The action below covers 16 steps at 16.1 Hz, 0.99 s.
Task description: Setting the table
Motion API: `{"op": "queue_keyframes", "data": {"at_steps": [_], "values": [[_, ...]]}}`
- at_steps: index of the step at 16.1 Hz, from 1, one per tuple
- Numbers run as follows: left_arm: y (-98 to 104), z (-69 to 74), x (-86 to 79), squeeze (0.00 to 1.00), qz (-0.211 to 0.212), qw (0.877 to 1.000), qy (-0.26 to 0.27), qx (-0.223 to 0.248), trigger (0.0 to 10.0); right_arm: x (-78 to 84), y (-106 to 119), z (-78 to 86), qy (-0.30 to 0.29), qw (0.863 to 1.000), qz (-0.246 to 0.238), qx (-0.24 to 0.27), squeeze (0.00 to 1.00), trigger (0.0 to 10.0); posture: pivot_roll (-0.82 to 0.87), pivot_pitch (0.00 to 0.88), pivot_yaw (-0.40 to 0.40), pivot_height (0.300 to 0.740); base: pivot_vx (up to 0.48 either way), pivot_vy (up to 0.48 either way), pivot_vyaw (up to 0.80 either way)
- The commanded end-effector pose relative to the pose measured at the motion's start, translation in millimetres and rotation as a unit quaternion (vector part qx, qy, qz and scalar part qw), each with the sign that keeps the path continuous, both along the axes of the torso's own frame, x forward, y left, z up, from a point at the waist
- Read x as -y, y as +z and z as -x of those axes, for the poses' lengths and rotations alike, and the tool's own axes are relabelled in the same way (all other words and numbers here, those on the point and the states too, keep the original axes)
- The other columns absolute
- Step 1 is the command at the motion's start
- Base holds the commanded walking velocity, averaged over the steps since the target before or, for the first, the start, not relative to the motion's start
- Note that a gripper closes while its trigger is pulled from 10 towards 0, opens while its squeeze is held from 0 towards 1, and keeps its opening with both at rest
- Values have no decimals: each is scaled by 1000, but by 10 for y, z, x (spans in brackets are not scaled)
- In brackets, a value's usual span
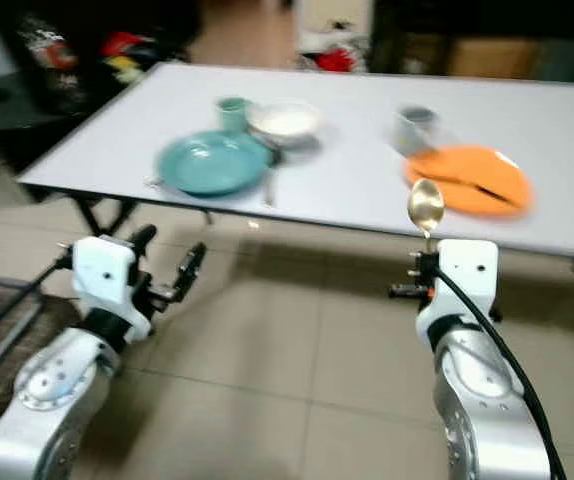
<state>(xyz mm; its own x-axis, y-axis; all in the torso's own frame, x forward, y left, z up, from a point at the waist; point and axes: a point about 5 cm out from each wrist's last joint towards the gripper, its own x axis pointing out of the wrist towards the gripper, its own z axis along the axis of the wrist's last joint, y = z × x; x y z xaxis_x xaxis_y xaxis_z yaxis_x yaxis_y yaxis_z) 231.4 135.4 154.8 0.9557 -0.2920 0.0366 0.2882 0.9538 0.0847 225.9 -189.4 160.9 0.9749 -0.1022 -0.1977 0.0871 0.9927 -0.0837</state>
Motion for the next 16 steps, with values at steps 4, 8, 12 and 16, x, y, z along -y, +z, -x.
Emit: {"op": "queue_keyframes", "data": {"at_steps": [4, 8, 12, 16], "values": [[-59, 14, -45, 0, -3, 1000, 7, -14, 10000, -51, -10, -15, 12, 1000, -10, -3, 0, 10000, -31, 0, 32, 740, 390, 0, -800], [-76, 22, -22, 0, -2, 1000, 6, -16, 10000, -39, -9, -13, 12, 1000, -9, -5, 0, 10000, -36, 0, 28, 740, 393, 0, -800], [-107, 32, 7, 0, 0, 1000, 6, -21, 10000, -29, -4, -15, 17, 1000, -7, -7, 0, 10000, -44, 0, 23, 740, 395, 0, -589], [-104, 11, -27, 0, 1, 999, 28, -15, 10000, -162, -13, -83, 86, 996, -28, -11, 0, 10000, -42, 0, 15, 740, 393, 0, 0]]}}
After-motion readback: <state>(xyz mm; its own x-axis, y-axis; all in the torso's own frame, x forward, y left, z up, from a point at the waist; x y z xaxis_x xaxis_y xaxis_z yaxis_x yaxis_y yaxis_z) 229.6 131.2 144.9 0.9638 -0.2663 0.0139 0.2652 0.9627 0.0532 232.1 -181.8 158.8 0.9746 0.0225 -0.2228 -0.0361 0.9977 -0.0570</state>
